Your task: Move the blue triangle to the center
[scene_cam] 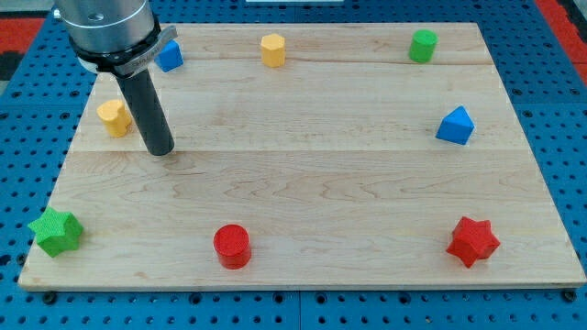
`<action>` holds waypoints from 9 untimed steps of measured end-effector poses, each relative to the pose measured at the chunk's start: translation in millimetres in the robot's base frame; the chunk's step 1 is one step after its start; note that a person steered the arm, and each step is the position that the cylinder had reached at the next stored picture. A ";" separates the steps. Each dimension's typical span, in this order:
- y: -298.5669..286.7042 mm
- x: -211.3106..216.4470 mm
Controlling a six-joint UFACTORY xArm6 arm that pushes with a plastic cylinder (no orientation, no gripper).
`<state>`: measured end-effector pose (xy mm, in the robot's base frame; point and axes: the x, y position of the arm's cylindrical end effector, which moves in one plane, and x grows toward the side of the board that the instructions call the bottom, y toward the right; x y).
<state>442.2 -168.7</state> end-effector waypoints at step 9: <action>398.6 -40.1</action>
<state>402.1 229.8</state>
